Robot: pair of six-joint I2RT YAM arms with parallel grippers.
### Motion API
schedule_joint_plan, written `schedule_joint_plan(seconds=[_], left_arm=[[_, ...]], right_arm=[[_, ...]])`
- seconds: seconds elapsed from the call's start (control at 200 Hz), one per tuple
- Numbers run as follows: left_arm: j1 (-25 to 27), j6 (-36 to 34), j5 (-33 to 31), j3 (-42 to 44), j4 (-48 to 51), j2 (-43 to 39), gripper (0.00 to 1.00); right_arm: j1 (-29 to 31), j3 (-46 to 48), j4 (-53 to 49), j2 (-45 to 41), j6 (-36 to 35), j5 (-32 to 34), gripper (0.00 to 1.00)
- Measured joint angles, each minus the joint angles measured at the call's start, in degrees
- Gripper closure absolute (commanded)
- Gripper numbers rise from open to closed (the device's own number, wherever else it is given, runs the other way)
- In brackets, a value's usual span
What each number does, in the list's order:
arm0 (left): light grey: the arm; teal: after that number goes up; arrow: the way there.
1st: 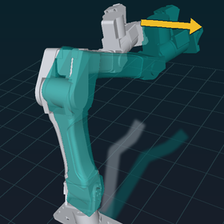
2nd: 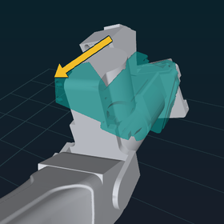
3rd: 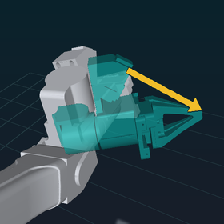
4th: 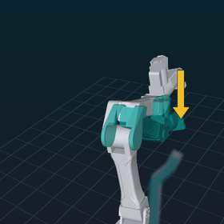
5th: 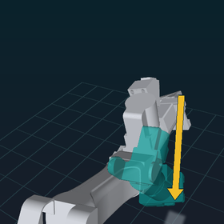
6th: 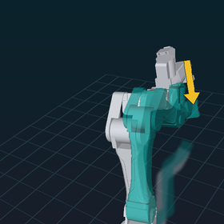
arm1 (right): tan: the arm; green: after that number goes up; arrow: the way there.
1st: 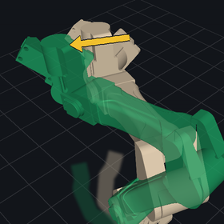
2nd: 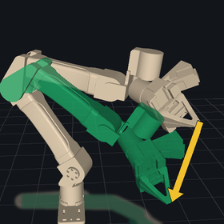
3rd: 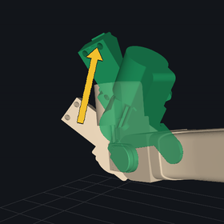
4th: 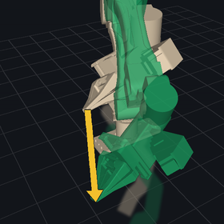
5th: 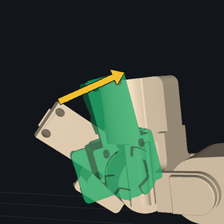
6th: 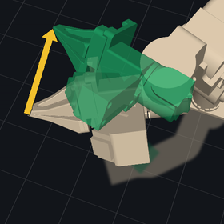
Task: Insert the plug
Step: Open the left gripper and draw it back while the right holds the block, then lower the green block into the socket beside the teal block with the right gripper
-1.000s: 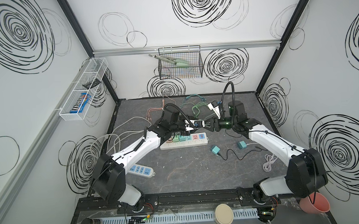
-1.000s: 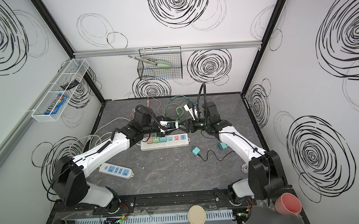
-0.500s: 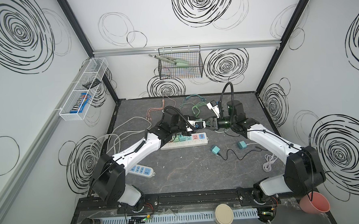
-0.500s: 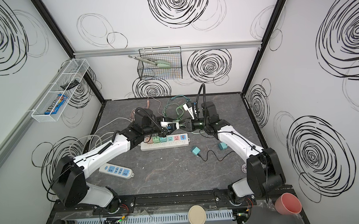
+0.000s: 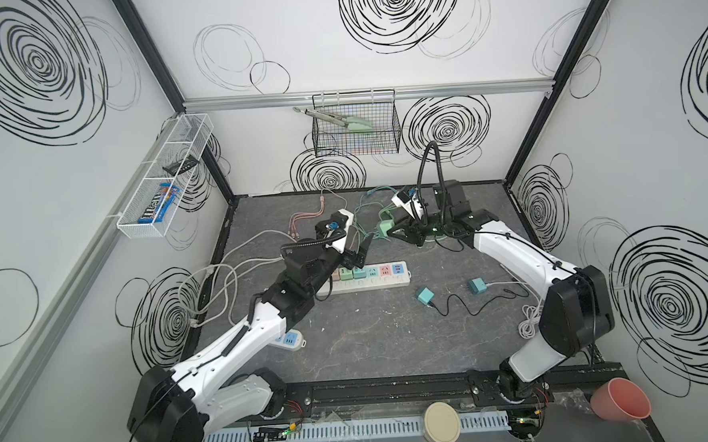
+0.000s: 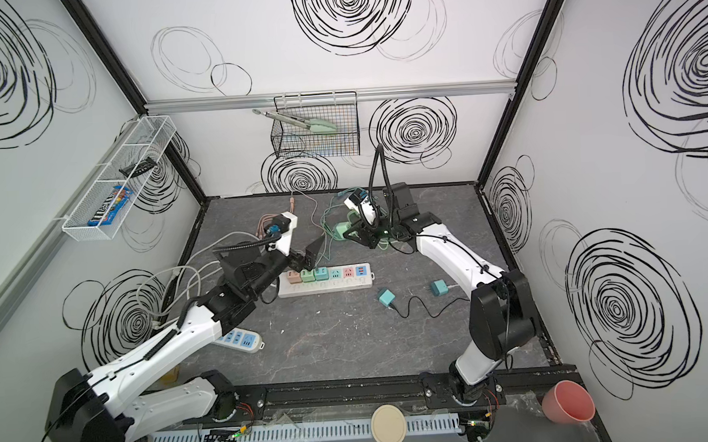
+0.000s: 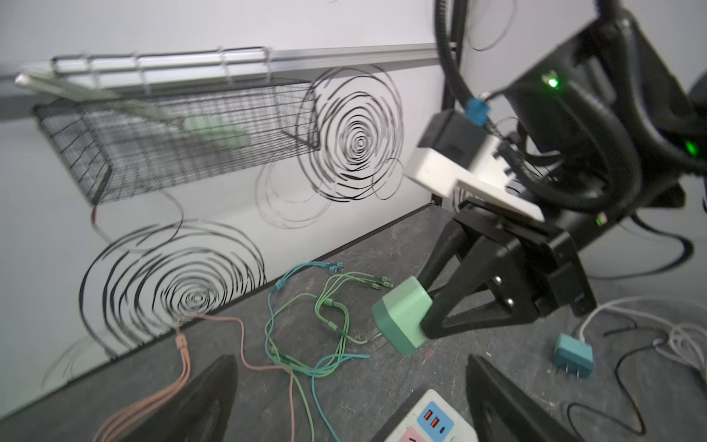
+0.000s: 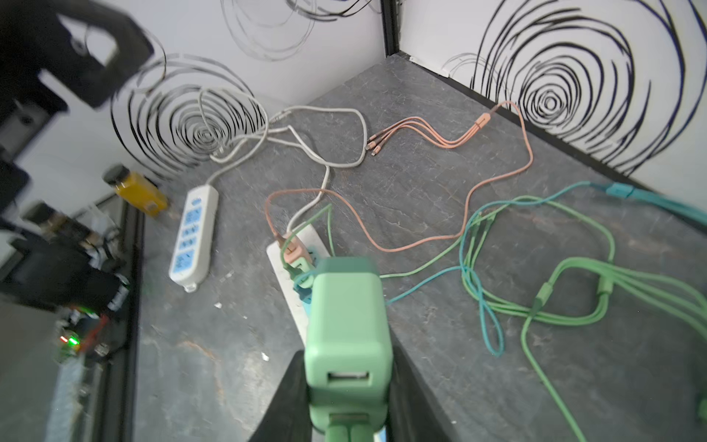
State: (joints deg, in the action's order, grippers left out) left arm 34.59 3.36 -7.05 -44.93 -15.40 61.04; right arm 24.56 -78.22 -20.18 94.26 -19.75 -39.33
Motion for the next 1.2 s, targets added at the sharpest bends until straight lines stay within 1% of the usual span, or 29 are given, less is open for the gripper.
schedule_joint_plan(seconds=[0.085, 0.155, 0.21, 0.29, 0.39, 0.52, 0.66, 0.735, 0.846, 0.956, 1.201], left_arm=[[-1.62, 7.32, -5.79, 0.31, 7.34, -4.37, 0.04], [-3.74, 11.23, -8.09, 1.46, 12.85, -7.96, 0.04], [-5.64, 13.57, -8.72, 2.56, 17.31, -10.56, 0.04], [-8.26, 16.17, -8.92, 3.43, 23.45, -13.25, 0.04], [-11.37, 19.04, -8.87, 3.82, 29.16, -14.95, 0.04], [-15.69, 21.64, -8.15, 5.16, 33.00, -15.78, 0.04], [-20.48, 23.34, -4.74, 6.80, 35.10, -15.72, 0.04], [-22.34, 23.69, -3.08, 7.13, 35.63, -15.54, 0.04], [-24.17, 23.74, -1.55, 7.13, 35.71, -15.30, 0.04], [-25.46, 23.67, -0.61, 7.13, 35.74, -15.32, 0.04], [-26.43, 23.61, 0.48, 7.17, 35.87, -15.37, 0.04]], right_arm=[[1.16, -4.24, -6.51, 4.09, -10.40, 1.05, 1.00], [1.97, -7.52, -12.59, 7.41, -17.84, 1.66, 1.00], [2.64, -10.16, -17.25, 10.12, -22.77, 2.64, 1.00], [3.69, -13.64, -22.91, 13.84, -27.93, 4.76, 1.00], [5.51, -17.29, -27.76, 17.75, -31.74, 9.44, 1.00], [9.60, -20.63, -31.63, 21.20, -33.68, 17.79, 1.00], [14.88, -25.92, -34.86, 25.18, -33.64, 27.39, 1.00], [16.76, -28.17, -36.65, 27.04, -33.46, 30.73, 1.00], [18.32, -30.99, -38.82, 29.24, -33.20, 33.73, 1.00], [18.80, -32.37, -39.80, 29.62, -33.00, 35.60, 1.00], [19.67, -34.18, -40.94, 30.10, -31.76, 38.36, 1.00]])
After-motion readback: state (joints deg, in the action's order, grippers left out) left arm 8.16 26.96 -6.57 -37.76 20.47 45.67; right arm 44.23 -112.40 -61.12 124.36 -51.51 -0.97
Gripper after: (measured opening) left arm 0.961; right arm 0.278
